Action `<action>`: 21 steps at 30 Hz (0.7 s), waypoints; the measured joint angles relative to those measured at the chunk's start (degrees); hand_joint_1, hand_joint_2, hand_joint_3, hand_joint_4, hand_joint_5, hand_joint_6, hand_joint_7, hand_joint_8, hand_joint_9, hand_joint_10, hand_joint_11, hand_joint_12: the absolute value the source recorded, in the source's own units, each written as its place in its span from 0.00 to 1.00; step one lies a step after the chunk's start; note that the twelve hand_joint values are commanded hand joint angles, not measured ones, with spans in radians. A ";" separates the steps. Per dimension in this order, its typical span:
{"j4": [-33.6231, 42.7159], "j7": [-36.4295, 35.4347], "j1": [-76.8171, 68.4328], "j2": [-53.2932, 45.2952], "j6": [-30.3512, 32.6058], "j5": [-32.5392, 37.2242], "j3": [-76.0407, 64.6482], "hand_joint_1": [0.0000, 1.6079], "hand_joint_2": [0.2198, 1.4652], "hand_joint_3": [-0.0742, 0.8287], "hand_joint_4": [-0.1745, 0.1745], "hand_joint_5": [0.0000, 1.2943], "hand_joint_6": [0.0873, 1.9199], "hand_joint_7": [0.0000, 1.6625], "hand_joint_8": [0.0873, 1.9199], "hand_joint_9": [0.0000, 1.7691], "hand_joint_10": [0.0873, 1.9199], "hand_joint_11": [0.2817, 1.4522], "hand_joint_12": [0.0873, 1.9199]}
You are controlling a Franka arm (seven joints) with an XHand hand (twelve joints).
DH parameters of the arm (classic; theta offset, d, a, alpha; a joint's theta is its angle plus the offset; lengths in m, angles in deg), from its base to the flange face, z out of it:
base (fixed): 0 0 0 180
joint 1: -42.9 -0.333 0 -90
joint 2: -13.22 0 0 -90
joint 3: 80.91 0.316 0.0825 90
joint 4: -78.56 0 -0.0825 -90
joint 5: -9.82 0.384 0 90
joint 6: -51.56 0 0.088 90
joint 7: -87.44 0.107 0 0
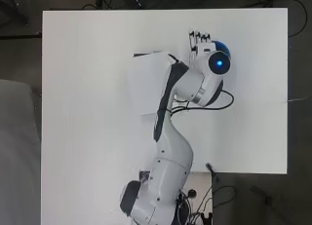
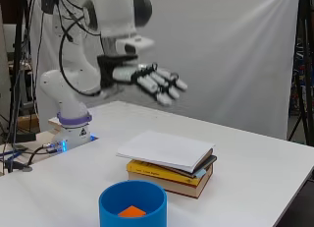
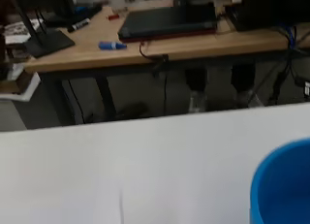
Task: Teleoperate dual arm-hand system to pick and place objects
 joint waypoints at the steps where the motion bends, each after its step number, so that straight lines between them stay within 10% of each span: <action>1: -0.55 0.35 -0.03 4.00 -0.95 -0.54 1.02 0.00 0.51 0.08 0.66 0.23 0.00 0.31 0.00 0.38 0.00 0.22 0.00; 6: -3.27 1.04 -0.86 20.56 -4.81 -3.03 5.62 0.01 0.54 0.09 0.50 0.27 0.00 0.35 0.00 0.41 0.00 0.21 0.00; 21: -6.04 14.09 -3.97 33.51 -22.27 -3.22 20.33 0.04 0.64 0.09 0.52 0.22 0.00 0.30 0.00 0.33 0.00 0.15 0.00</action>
